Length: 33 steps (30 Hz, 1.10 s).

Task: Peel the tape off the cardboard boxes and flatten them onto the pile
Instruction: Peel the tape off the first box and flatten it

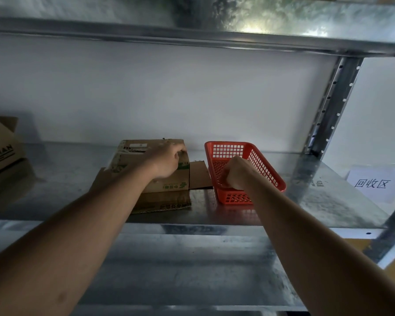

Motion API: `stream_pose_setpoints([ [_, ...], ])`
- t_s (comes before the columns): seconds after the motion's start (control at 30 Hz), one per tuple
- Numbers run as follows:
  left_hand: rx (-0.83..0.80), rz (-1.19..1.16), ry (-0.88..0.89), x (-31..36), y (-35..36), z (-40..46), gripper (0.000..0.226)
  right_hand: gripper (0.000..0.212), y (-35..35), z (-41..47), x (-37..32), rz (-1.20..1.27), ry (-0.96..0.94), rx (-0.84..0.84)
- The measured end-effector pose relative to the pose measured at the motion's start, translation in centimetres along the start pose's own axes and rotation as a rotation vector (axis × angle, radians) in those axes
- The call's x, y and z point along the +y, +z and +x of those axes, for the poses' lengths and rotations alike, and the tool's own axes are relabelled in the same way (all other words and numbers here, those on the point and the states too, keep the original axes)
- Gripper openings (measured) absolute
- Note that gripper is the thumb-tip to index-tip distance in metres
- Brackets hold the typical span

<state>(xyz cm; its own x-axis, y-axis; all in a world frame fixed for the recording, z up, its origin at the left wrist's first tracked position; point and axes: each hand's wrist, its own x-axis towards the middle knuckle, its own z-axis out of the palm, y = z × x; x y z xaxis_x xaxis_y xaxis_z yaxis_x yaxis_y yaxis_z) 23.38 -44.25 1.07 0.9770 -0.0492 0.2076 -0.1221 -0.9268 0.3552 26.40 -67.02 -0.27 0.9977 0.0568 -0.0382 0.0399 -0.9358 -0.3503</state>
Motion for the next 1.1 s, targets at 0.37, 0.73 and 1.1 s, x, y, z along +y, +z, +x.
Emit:
stream_pose_setpoints([
  [0.37, -0.008, -0.031, -0.002, -0.5, 0.1, 0.3, 0.043, 0.025, -0.1, 1.1, 0.1, 0.009, -0.009, 0.09],
  [0.73, -0.014, -0.035, 0.008, -0.6, 0.2, 0.7, 0.041, 0.025, -1.9, 0.8, -0.6, 0.007, -0.095, 0.104],
  [1.1, -0.034, -0.013, 0.01, -0.7, 0.1, 0.6, 0.042, 0.018, -0.3, 0.7, 0.4, 0.123, -0.003, 0.025],
])
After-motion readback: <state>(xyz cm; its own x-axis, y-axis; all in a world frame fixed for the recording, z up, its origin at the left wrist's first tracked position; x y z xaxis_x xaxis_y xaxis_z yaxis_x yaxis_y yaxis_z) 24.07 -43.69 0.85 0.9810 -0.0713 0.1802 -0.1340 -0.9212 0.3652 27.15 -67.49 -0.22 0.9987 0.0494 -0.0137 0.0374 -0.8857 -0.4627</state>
